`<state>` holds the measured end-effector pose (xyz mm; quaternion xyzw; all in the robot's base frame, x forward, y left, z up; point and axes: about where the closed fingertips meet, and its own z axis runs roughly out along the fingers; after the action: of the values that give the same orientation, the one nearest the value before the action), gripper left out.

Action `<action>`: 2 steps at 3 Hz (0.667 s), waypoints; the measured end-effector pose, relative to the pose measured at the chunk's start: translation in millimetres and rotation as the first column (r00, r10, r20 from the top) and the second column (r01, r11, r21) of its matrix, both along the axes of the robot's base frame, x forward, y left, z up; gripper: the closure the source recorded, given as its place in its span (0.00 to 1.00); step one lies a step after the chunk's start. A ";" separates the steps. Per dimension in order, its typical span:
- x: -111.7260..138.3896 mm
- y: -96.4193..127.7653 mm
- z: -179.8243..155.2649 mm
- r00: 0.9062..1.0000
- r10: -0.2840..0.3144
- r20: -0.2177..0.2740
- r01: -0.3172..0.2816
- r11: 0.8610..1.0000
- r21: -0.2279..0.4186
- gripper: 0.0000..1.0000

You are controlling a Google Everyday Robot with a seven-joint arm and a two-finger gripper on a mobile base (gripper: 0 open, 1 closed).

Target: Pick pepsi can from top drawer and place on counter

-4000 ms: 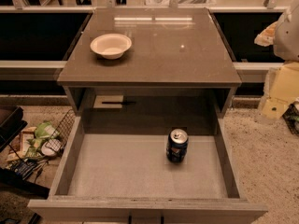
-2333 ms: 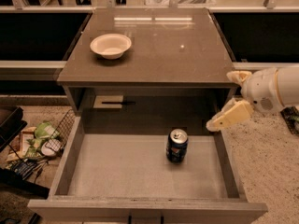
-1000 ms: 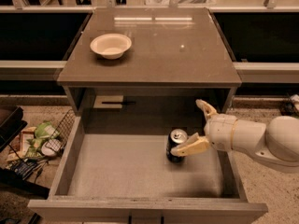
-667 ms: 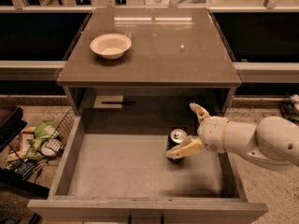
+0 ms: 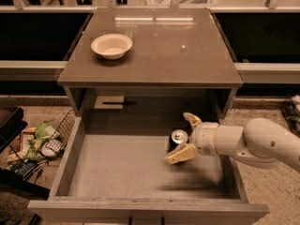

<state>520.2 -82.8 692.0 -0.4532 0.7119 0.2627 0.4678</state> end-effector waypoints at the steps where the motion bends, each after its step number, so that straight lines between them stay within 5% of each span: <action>1: -0.1 -2.8 -18.8 0.999 -0.015 -0.044 0.015 1.000 0.009 0.24; 2: 0.1 -5.8 -30.5 0.997 -0.032 -0.075 0.033 0.999 0.008 0.47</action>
Offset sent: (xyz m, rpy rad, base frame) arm 0.0006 -0.0138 -0.0447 0.0073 0.1107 -0.0624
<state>520.3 -88.6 661.4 -0.4292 0.7350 0.2749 0.4472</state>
